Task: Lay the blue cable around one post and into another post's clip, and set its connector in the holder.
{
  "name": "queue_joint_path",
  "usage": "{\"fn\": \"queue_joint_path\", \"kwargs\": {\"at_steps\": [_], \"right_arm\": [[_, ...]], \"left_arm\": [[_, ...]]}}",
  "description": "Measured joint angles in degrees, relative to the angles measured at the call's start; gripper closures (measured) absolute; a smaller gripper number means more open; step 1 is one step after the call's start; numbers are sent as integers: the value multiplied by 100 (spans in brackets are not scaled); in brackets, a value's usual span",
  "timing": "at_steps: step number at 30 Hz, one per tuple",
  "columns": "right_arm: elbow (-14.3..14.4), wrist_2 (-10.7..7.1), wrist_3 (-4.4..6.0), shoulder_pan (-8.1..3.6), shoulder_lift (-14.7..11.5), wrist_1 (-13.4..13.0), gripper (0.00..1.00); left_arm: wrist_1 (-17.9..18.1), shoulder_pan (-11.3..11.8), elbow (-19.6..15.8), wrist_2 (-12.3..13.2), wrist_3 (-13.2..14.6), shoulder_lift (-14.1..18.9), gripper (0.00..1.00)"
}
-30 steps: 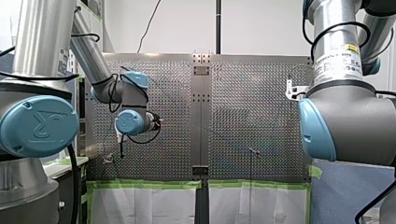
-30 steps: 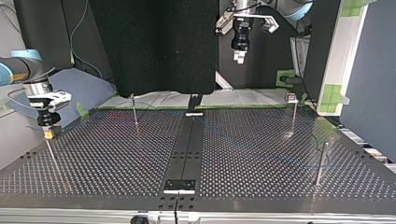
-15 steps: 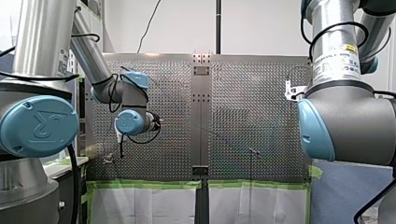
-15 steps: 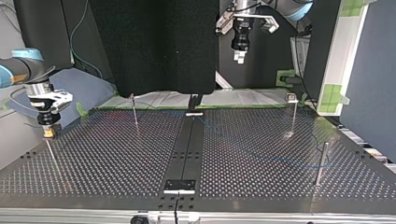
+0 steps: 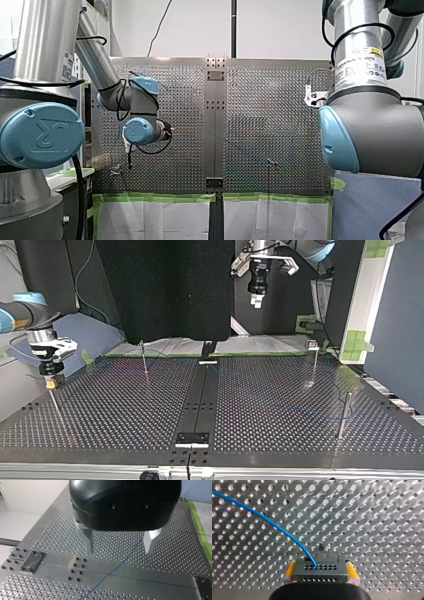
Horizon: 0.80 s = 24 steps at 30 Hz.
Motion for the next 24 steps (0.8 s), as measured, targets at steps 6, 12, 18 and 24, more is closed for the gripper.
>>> {"fn": "queue_joint_path", "kwargs": {"at_steps": [6,12,18,24], "right_arm": [[-1,26,-52,21,-1,8,100],[134,107,-199,7,-116,92,100],[275,105,-25,-3,-275,-123,100],[287,90,35,7,-294,-181,100]], "left_arm": [[0,5,-7,0,7,-4,0],[0,25,-39,-7,38,-5,0],[3,60,-51,-9,67,-5,0],[3,90,-54,-2,71,-7,0]]}}
